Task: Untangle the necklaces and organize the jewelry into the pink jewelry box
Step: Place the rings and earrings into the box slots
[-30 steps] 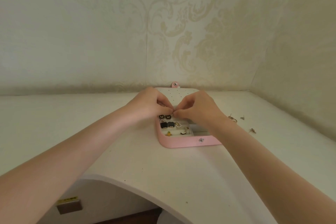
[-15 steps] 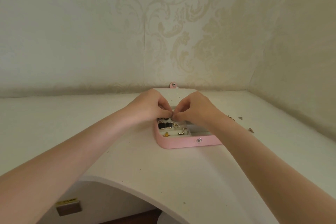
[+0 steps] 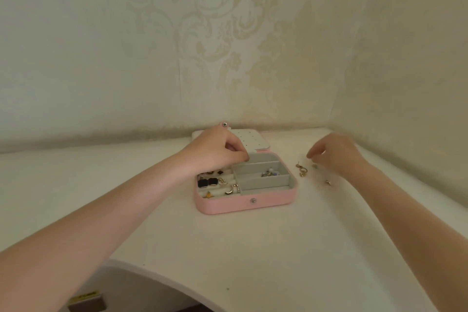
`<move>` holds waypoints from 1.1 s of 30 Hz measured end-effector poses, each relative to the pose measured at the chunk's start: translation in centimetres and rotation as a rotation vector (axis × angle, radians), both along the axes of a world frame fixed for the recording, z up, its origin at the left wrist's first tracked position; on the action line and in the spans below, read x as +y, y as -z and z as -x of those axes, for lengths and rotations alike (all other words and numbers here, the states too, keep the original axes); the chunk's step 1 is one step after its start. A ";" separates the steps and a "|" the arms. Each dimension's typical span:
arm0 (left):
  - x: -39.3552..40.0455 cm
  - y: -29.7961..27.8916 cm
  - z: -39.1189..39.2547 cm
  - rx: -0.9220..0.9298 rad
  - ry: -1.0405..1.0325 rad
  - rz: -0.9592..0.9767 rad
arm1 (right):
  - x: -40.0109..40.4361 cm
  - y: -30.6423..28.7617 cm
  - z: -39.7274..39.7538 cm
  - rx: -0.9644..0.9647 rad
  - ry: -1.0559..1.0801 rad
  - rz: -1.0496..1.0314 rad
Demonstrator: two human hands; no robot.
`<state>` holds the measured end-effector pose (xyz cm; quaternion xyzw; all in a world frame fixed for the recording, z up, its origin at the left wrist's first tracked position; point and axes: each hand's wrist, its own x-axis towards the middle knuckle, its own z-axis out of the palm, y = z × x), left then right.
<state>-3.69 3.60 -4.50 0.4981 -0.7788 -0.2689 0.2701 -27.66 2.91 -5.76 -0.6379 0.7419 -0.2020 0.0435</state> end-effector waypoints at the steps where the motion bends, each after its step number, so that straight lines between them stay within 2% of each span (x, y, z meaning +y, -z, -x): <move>1: -0.1 0.1 0.3 0.001 0.007 -0.002 | 0.0 0.7 0.2 -0.011 -0.006 0.013; 6: -0.3 0.0 1.3 0.022 0.029 0.008 | -0.3 1.8 -0.1 -0.023 -0.013 0.092; 8: -0.2 -0.2 1.5 0.063 0.030 0.050 | -0.4 0.7 -0.4 -0.112 -0.012 0.167; 10: 0.0 -0.4 1.8 0.081 0.018 0.111 | 0.3 -1.2 -1.7 -0.361 -0.061 0.213; 13: 0.5 -0.6 2.1 0.144 0.004 0.177 | 1.9 -3.9 -4.8 -0.882 -0.294 0.065; 15: 0.9 -0.8 1.8 0.197 0.008 0.186 | 2.5 -4.7 -6.3 -1.006 -0.376 -0.037; 20: 1.3 -0.1 0.1 0.239 -0.021 0.152 | 2.9 -4.3 -7.7 -1.072 -0.410 -0.159; 24: 1.8 -0.3 -0.9 0.469 -0.034 -0.146 | 2.7 -4.2 -8.2 -1.159 -0.413 -0.143; 27: 1.8 -0.5 -1.6 0.550 -0.051 -0.253 | 2.7 -4.4 -8.3 -1.030 -0.445 -0.129; 33: 2.0 -0.5 -2.0 0.501 -0.083 -0.202 | 2.7 -4.4 -9.4 -0.811 -0.494 -0.092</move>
